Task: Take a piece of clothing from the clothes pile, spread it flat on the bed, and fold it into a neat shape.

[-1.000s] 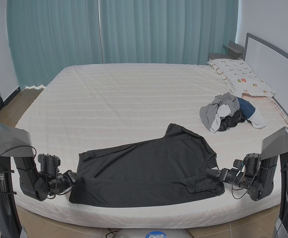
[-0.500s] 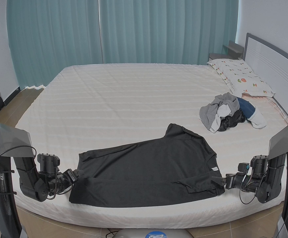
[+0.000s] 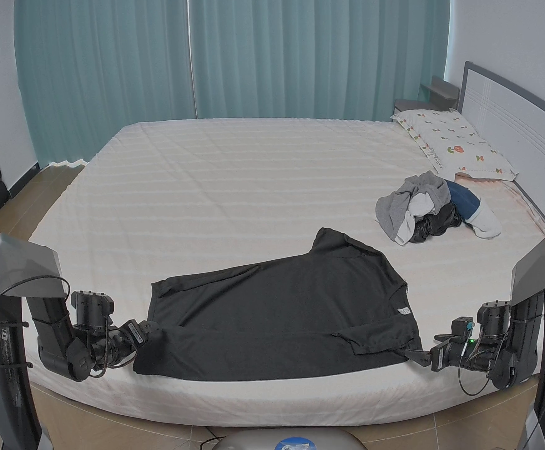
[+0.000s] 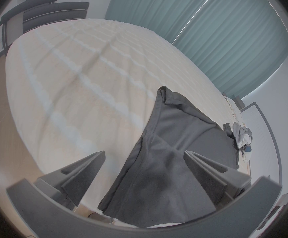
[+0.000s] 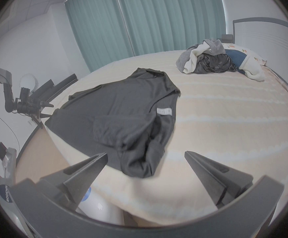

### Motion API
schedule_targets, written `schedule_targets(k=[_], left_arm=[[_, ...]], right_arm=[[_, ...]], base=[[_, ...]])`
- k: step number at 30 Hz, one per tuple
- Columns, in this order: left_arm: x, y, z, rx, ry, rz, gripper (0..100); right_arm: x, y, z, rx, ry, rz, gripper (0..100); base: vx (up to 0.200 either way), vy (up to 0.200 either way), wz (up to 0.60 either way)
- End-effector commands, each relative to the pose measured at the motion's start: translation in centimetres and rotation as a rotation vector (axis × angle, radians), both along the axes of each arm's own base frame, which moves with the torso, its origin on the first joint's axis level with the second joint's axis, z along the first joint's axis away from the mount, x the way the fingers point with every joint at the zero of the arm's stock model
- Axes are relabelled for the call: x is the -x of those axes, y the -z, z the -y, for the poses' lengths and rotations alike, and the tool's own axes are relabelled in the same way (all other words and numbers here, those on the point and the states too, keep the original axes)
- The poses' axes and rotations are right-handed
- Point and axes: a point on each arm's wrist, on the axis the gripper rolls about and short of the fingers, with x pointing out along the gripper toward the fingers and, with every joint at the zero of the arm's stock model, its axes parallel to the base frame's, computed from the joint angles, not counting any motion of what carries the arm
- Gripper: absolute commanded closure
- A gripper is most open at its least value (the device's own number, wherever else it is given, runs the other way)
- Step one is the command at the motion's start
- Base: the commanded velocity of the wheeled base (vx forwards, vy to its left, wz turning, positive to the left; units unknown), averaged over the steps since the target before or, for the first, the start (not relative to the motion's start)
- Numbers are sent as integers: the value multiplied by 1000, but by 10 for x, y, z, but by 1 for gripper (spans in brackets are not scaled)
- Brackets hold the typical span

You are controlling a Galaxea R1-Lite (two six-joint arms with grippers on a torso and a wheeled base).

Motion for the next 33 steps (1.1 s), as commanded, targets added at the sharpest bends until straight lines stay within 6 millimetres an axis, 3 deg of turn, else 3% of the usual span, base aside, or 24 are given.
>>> schedule_targets(k=[1,6,16,33], left_arm=[[0,1,0,0,0,-4,0],[0,1,0,0,0,-4,0],[-1,1,0,0,0,-2,0],[-1,1,0,0,0,-2,0]], right_arm=[[2,5,-1,16,-3,-13,0],[-2,10,-2,39,10,-10,0],[-28,19,0,57,158,38,0],[-27,14,23,157,209,68,0]], base=[[0,0,0],[0,0,0],[0,0,0],[0,0,0]])
